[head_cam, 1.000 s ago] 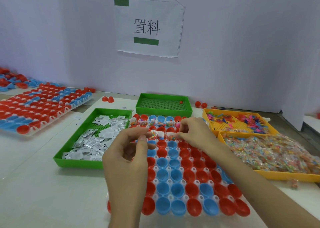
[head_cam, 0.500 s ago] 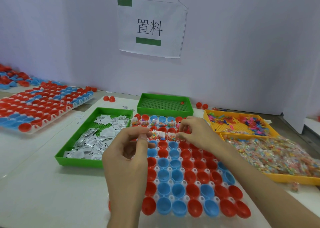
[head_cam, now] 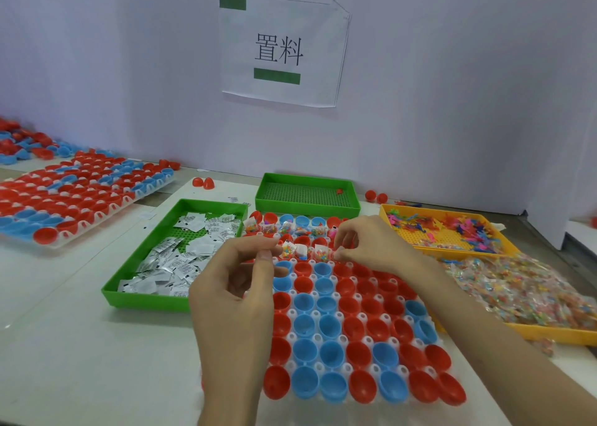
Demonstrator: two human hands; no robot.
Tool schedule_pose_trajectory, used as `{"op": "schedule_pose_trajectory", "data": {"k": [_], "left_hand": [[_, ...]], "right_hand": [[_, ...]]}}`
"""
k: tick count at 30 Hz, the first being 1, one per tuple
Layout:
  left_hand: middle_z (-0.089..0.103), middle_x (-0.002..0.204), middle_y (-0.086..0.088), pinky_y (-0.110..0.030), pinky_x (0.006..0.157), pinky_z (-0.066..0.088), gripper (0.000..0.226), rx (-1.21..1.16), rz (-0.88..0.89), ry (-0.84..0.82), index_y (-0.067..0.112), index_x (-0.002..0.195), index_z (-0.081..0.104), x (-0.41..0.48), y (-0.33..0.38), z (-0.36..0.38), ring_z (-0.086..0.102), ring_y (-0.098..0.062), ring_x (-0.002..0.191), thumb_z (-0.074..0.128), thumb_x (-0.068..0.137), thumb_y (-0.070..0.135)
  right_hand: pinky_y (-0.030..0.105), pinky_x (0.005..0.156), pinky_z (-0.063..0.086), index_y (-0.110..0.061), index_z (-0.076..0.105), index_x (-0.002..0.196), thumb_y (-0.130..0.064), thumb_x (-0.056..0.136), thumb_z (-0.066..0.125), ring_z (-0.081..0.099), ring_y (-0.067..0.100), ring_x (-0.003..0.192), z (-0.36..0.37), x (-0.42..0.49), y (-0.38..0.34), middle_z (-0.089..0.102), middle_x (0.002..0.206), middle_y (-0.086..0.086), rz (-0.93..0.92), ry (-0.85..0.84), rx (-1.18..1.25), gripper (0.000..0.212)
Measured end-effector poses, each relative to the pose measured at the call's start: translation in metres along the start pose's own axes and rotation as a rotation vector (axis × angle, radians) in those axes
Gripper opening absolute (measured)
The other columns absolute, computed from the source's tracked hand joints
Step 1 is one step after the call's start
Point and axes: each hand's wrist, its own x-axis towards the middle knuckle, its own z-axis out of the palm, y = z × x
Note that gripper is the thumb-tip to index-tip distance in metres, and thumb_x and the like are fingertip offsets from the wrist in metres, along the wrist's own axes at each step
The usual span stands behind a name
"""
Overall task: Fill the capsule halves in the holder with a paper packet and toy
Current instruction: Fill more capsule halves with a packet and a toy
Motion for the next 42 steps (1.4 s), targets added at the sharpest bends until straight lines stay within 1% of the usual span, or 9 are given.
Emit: {"op": "schedule_pose_trajectory", "data": {"k": [8,19,23,26,30,33,35,37,42], "left_hand": [[0.075,0.081,0.007,-0.018,0.06,0.055,0.027,0.001,0.003,0.002,0.022,0.084,0.071,0.0,-0.002,-0.002,0.072,-0.01,0.066,0.062,0.093,-0.001],[0.075,0.08,0.005,-0.019,0.065,0.057,0.033,0.057,0.002,-0.079,0.026,0.08,0.073,0.009,-0.008,-0.02,0.072,-0.01,0.07,0.062,0.092,-0.003],[0.073,0.084,0.022,-0.014,0.062,0.052,0.038,0.344,0.021,-0.263,0.04,0.08,0.075,0.044,-0.017,-0.05,0.069,-0.002,0.078,0.065,0.091,0.005],[0.072,0.103,0.017,-0.016,0.065,0.046,0.033,0.662,0.003,-0.332,0.045,0.095,0.071,0.089,-0.039,-0.067,0.066,-0.005,0.084,0.063,0.095,0.012],[0.058,0.139,-0.002,-0.036,0.089,0.051,0.04,0.976,-0.187,-0.597,0.03,0.132,0.061,0.124,-0.072,-0.067,0.058,-0.016,0.108,0.067,0.094,0.02],[0.059,0.127,-0.005,-0.036,0.089,0.051,0.032,1.102,-0.172,-0.645,0.033,0.119,0.068,0.124,-0.088,-0.059,0.059,-0.02,0.103,0.074,0.088,0.026],[0.059,0.11,-0.005,-0.037,0.084,0.05,0.015,1.062,-0.128,-0.544,0.035,0.095,0.071,0.122,-0.092,-0.054,0.059,-0.021,0.093,0.077,0.085,0.026],[0.059,0.096,-0.001,-0.035,0.074,0.049,0.024,0.995,-0.103,-0.466,0.038,0.075,0.066,0.119,-0.094,-0.053,0.06,-0.019,0.083,0.079,0.083,0.021],[0.067,0.093,0.0,-0.039,0.069,0.058,0.025,0.884,-0.102,-0.329,0.035,0.068,0.068,0.114,-0.09,-0.055,0.063,-0.014,0.071,0.08,0.082,0.017]], "right_hand": [[0.021,0.062,0.039,-0.025,0.07,0.078,-0.023,0.077,0.081,0.053,0.002,0.073,0.001,0.004,-0.009,0.057,0.076,-0.015,-0.059,0.005,-0.125,0.011],[0.021,0.07,0.052,-0.033,0.076,0.086,-0.034,0.078,0.083,0.066,0.001,0.079,-0.021,0.001,0.003,0.072,0.084,-0.012,0.033,-0.08,0.14,0.011],[0.018,0.064,0.044,-0.033,0.073,0.081,-0.02,0.087,0.074,0.064,-0.001,0.073,-0.051,0.008,0.039,0.072,0.085,-0.012,0.131,0.178,0.204,0.014],[0.024,0.067,0.047,-0.017,0.076,0.101,-0.012,0.09,0.067,0.067,0.02,0.089,-0.056,0.01,0.087,0.074,0.101,0.005,0.332,0.295,0.106,0.015],[0.039,0.096,0.046,-0.008,0.057,0.137,-0.023,0.092,0.07,0.059,0.032,0.12,-0.043,0.002,0.137,0.061,0.136,0.016,0.537,0.14,-0.077,0.049],[0.038,0.1,0.043,-0.015,0.049,0.146,-0.024,0.091,0.071,0.053,0.03,0.128,-0.032,0.005,0.145,0.056,0.143,0.011,0.49,0.082,-0.014,0.06],[0.033,0.088,0.045,-0.016,0.052,0.144,-0.023,0.089,0.074,0.059,0.027,0.115,-0.026,0.011,0.144,0.065,0.126,0.009,0.44,0.115,-0.015,0.059],[0.031,0.078,0.044,-0.017,0.06,0.131,-0.021,0.087,0.075,0.061,0.022,0.098,-0.023,0.017,0.141,0.069,0.109,0.006,0.401,0.157,-0.027,0.047],[0.033,0.08,0.054,-0.025,0.074,0.086,-0.013,0.083,0.078,0.065,0.014,0.089,-0.024,0.015,0.131,0.074,0.095,-0.002,0.355,0.169,-0.044,0.013]]}}
